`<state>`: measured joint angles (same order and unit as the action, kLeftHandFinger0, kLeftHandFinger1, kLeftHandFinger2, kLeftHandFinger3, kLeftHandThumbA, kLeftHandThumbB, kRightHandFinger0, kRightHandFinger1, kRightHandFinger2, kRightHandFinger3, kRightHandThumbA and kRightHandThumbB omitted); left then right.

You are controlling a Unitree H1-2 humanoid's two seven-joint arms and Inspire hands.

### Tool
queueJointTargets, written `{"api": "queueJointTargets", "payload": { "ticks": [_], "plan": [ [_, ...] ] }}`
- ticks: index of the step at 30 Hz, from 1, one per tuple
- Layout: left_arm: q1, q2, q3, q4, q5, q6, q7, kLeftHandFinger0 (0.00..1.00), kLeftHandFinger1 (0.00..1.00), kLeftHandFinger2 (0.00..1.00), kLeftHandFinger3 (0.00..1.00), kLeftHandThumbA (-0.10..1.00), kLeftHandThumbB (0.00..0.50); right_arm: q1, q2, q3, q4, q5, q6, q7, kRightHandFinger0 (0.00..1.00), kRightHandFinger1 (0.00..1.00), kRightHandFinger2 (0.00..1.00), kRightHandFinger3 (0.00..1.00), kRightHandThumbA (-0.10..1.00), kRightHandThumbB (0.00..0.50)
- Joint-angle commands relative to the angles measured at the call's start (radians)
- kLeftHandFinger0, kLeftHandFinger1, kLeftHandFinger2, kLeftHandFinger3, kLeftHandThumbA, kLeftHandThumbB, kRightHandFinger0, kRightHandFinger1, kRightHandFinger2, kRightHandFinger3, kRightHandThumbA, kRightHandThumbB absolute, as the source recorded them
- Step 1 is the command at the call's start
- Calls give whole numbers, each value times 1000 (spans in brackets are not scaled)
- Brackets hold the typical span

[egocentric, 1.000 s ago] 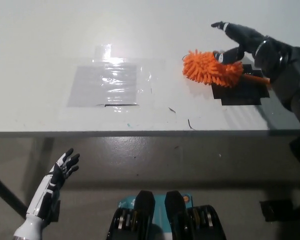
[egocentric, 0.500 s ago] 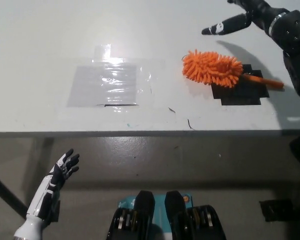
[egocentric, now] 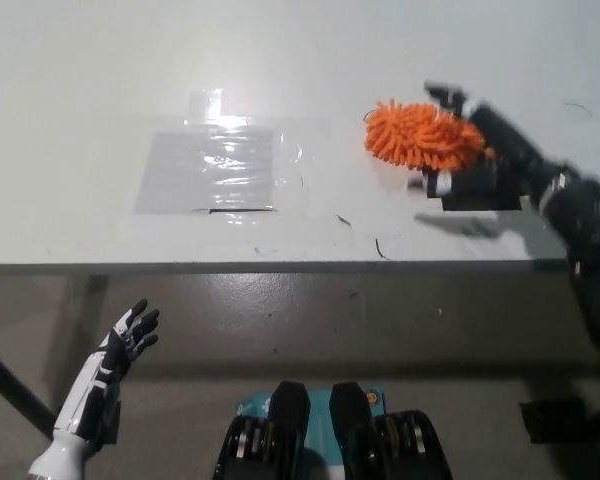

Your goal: The robot uses it right hand to pick up an extended orange duster kept in the middle of the desk and presses its handle against the desk to collapse it

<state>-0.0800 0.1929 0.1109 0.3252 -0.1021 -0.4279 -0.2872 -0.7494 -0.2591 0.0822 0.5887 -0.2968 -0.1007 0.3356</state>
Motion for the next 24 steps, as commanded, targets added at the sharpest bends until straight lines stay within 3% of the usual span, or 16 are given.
{"api": "queueJointTargets", "payload": {
  "ticks": [1,5,11,14,16,18,19,24],
  "plan": [
    [-31,25,-17,3,-25,-42,-38,1000,1000,1000,1000,1000,429,329,45,-149,-1307,155,-274,-199,1000,1000,1000,1000,1000,490],
    [-30,7,-35,35,-23,-42,-60,1000,1000,1000,1000,1000,416,563,126,-175,-1309,76,-369,-276,1000,1000,1000,1000,1000,407],
    [18,-5,-64,44,-10,-42,-68,1000,1000,1000,1000,1000,429,764,141,-112,-1313,49,-369,-336,1000,1000,1000,1000,1000,390],
    [-19,-3,-69,57,-2,-42,-61,1000,1000,1000,1000,1000,433,763,127,-81,-1278,46,-369,-366,1000,1000,1000,1000,1000,361],
    [-72,1,-65,71,-5,-42,-56,1000,1000,1000,1000,1000,421,735,160,-83,-1255,89,-369,-323,1000,1000,1000,1000,1000,398],
    [-122,4,-63,84,-3,-42,-52,1000,1000,1000,1000,1000,409,703,147,-67,-1215,33,-369,-344,1000,1000,1000,1000,1000,317],
    [-149,5,-61,89,0,-42,-48,1000,1000,1000,1000,1000,407,682,131,-58,-1186,16,-369,-362,1000,1000,1000,1000,1000,303],
    [-238,15,-53,104,-22,-42,-51,1000,1000,1000,1000,1000,397,630,133,-16,-1042,61,-369,-382,1000,1000,1000,1000,1000,300]
  ]
}}
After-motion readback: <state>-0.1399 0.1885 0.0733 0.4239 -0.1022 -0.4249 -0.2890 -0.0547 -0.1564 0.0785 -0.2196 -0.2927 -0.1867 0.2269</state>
